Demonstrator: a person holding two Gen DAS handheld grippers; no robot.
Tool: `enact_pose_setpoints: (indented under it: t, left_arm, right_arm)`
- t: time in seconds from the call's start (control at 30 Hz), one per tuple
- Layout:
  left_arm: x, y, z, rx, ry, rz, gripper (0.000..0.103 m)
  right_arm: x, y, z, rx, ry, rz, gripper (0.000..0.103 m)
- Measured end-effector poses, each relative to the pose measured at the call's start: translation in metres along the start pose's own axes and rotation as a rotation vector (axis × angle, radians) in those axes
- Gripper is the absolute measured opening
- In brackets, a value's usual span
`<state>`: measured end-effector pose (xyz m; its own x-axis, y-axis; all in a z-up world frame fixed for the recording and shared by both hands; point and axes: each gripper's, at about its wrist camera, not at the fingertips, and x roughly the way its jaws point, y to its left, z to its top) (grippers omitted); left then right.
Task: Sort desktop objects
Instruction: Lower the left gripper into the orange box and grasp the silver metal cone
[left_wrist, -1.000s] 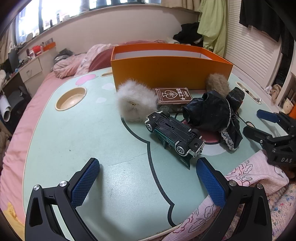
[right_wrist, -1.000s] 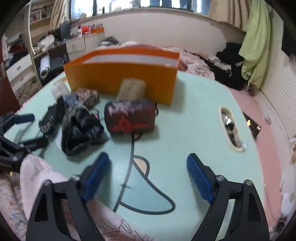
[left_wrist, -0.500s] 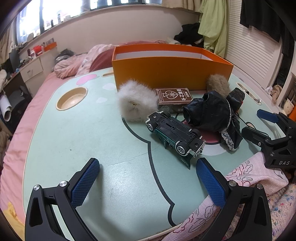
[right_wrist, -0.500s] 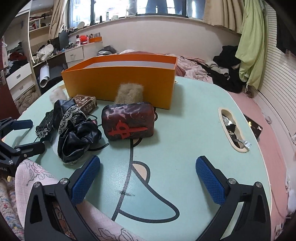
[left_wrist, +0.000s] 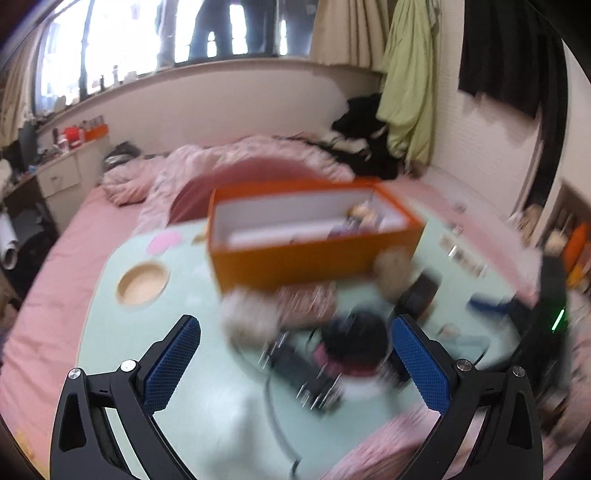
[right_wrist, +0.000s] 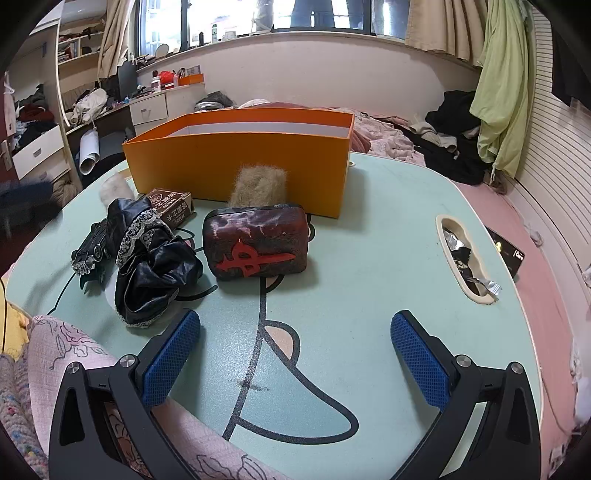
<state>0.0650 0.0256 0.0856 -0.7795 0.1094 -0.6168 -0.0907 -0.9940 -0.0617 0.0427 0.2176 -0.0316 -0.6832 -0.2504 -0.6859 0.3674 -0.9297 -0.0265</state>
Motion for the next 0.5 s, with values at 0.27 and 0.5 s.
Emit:
enact_pose_setpoints:
  t: [0.27,0.5]
  left_arm:
    - [0.093,0.01,0.101,-0.089,0.322,-0.12,0.074]
    - [0.175,0.024,0.101,-0.168,0.568,-0.093,0.058]
  right_arm:
    - [0.0,0.0,-0.001,0.0,-0.001,0.0,0.103]
    - [-0.001,0.001,-0.003,0.0,-0.007,0.005,0.103]
